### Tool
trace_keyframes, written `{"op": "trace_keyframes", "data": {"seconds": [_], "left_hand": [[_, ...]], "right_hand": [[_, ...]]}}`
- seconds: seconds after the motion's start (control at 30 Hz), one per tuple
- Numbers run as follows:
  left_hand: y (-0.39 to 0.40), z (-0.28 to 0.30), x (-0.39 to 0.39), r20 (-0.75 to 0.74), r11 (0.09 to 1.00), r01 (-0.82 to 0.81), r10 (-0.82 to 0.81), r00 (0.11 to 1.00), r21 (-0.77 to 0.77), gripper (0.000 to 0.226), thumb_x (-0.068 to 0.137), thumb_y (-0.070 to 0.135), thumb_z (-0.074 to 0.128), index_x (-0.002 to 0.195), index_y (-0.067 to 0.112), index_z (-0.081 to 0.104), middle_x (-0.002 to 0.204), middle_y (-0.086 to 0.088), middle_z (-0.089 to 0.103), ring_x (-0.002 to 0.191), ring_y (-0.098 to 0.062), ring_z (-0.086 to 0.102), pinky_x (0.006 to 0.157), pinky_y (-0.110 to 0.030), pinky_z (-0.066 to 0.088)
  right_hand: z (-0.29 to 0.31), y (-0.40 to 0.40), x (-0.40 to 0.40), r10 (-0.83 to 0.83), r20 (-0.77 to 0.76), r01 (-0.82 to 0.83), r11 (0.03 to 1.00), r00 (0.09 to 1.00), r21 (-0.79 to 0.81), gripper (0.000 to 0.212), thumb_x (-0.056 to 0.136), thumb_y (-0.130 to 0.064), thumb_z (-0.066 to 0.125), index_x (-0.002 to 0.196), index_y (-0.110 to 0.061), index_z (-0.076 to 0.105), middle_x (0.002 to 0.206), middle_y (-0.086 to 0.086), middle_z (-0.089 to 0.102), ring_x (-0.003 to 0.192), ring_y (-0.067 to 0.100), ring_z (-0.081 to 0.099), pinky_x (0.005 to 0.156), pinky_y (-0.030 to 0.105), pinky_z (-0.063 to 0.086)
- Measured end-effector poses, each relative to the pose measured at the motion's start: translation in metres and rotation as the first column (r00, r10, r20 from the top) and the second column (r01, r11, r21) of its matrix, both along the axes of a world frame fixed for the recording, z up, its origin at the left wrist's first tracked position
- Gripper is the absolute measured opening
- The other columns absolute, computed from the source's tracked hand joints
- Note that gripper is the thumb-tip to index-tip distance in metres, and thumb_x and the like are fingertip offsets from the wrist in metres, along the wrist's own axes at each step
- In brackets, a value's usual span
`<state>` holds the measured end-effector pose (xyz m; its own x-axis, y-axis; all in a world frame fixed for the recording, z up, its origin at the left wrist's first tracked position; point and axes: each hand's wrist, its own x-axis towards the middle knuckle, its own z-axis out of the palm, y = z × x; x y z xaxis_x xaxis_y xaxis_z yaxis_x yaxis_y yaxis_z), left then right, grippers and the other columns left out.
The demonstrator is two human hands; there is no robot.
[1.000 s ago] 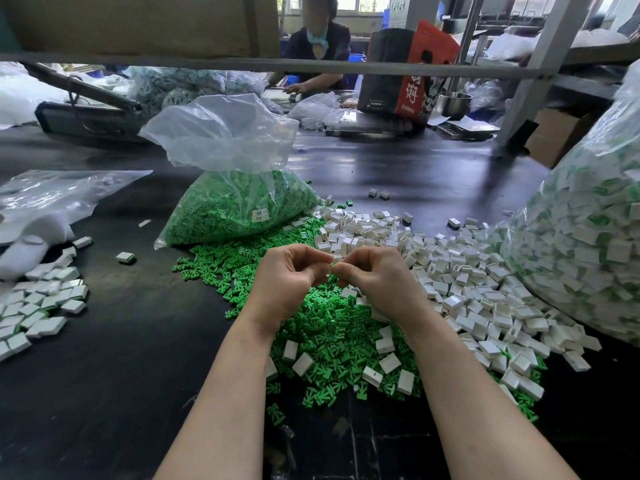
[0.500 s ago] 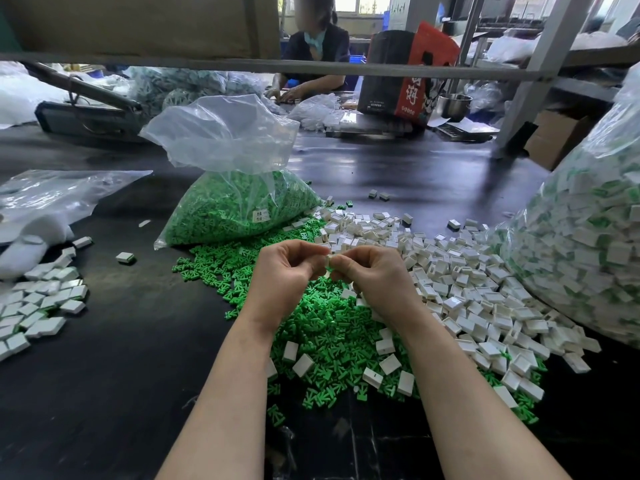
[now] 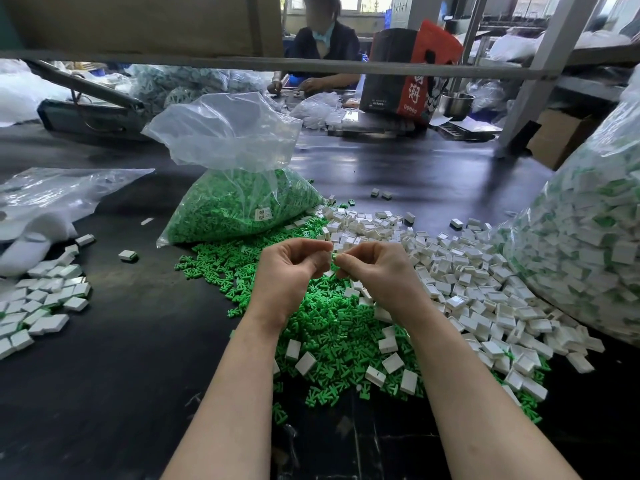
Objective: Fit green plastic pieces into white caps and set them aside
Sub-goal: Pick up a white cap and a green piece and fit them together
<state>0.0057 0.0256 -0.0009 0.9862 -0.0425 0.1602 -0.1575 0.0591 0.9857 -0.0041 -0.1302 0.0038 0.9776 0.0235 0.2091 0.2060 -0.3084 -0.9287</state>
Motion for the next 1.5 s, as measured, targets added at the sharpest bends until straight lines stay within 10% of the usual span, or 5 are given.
{"op": "trace_keyframes", "data": {"seconds": [0.4,0.77,1.0,1.5], "left_hand": [[0.0029,0.0031,-0.0013,0.044,0.987,0.072,-0.079,0.996,0.145,0.02,0.087,-0.004,0.067,0.085,0.014,0.075,0.076,0.002,0.075,0.07,-0.006,0.07,0.067,-0.014,0.052],[0.0051,0.0046,-0.0024,0.077,0.955,0.086,-0.112,0.991,0.284,0.028,0.085,-0.004,0.069,0.081,0.023,0.075,0.076,0.007,0.075,0.072,-0.005,0.07,0.067,-0.014,0.053],[0.0071,0.001,-0.0013,0.064,0.935,0.081,-0.11,0.992,0.346,0.022,0.087,0.0,0.068,0.084,0.02,0.075,0.08,0.001,0.075,0.079,-0.017,0.072,0.077,-0.027,0.06],[0.0035,0.0055,-0.0049,0.067,0.971,0.089,-0.106,0.992,0.223,0.021,0.085,-0.005,0.068,0.084,0.016,0.074,0.072,0.01,0.074,0.069,0.0,0.069,0.065,-0.011,0.051]], "right_hand": [[0.0015,-0.0029,-0.001,0.01,-0.03,-0.014,0.993,0.999,-0.114,0.01,0.089,-0.012,0.07,0.08,-0.008,0.072,0.07,0.002,0.071,0.052,-0.003,0.057,0.052,0.01,0.041],[-0.0001,-0.0058,-0.0006,0.005,-0.047,-0.015,0.978,0.999,-0.21,0.014,0.087,-0.015,0.072,0.073,-0.011,0.072,0.071,0.008,0.072,0.061,0.017,0.059,0.062,0.035,0.05],[-0.0007,-0.0054,0.0,0.013,-0.035,-0.024,0.943,0.999,-0.331,0.014,0.088,-0.018,0.071,0.075,-0.013,0.073,0.064,-0.003,0.067,0.048,-0.001,0.048,0.05,0.015,0.039],[-0.001,-0.0022,-0.0028,-0.011,-0.045,0.004,0.987,0.999,-0.161,0.007,0.09,-0.014,0.07,0.085,-0.01,0.073,0.076,0.003,0.074,0.071,0.019,0.069,0.067,0.026,0.054]]}}
